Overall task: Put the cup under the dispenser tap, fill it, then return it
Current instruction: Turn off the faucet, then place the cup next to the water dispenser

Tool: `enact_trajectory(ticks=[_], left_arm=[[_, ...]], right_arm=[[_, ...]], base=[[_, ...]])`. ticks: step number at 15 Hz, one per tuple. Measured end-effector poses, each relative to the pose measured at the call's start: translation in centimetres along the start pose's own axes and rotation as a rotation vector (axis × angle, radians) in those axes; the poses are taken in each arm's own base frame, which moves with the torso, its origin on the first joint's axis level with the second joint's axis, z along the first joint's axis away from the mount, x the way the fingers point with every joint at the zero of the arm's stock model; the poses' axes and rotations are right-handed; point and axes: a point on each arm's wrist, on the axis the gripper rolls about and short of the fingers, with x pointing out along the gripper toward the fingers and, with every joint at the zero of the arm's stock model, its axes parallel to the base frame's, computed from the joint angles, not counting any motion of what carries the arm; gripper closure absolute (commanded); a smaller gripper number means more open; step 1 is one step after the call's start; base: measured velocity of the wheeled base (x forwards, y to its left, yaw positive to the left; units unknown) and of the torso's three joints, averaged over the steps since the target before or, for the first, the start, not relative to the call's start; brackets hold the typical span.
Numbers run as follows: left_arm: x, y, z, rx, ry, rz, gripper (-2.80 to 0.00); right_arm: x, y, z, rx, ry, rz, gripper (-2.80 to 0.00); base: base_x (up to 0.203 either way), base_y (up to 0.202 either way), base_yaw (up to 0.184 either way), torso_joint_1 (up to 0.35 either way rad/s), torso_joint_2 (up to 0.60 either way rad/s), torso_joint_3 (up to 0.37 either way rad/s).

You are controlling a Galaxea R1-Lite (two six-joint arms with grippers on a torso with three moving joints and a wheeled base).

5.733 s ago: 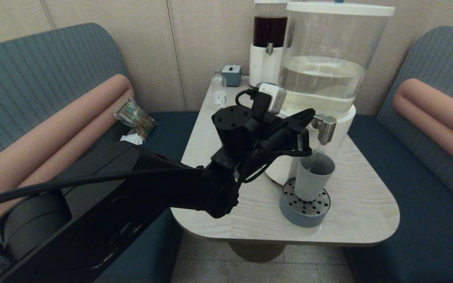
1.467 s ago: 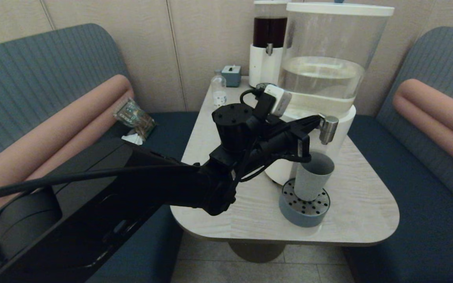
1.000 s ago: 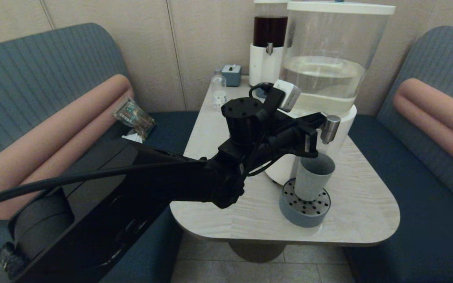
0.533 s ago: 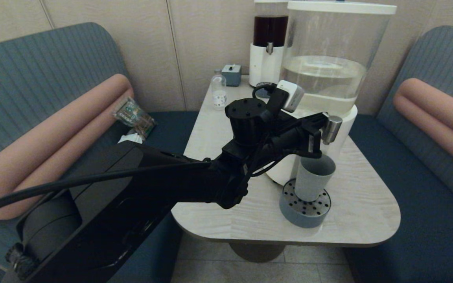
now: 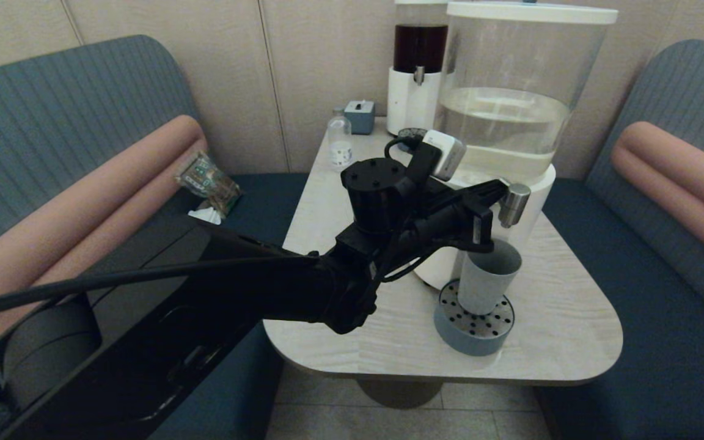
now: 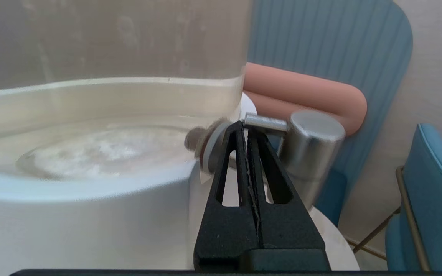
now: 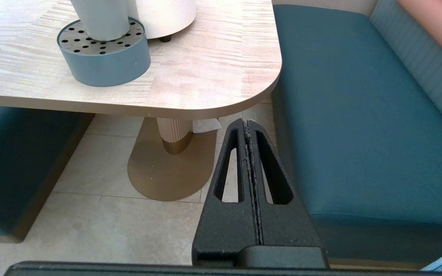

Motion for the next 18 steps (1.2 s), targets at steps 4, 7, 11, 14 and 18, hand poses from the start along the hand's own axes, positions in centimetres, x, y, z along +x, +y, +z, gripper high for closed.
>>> enact_trajectory(ticks=[4,7,11,14,18], left_arm=[[-1.6,-0.5,0.2,-0.008,0.025,0.001,0.0],[-3.3,-0.9,0.4,-0.021,0.065,0.023,0.0],[-6.7,-1.8,1.0,-0.03,0.095,0.074,0.0],[-10.4,-2.5,0.5,-0.036,0.136,0.13,0.0],[-14.4,-3.5,0.5,-0.034,0.127,0.152,-2.8]], right_arm=[[0.0,0.0,0.0,0.0,0.0,0.001,0.0],[0.0,0.0,0.0,0.0,0.0,0.0,0.0],[0.0,0.0,0.0,0.0,0.0,0.0,0.0],[0.0,0.0,0.0,0.0,0.0,0.0,0.0],[0.0,0.0,0.0,0.0,0.0,0.0,0.0]], base=[[0.0,0.0,0.0,0.0,0.0,0.0],[0.0,0.0,0.0,0.0,0.0,0.0],[0.0,0.0,0.0,0.0,0.0,0.0],[0.0,0.0,0.0,0.0,0.0,0.0],[0.0,0.0,0.0,0.0,0.0,0.0]])
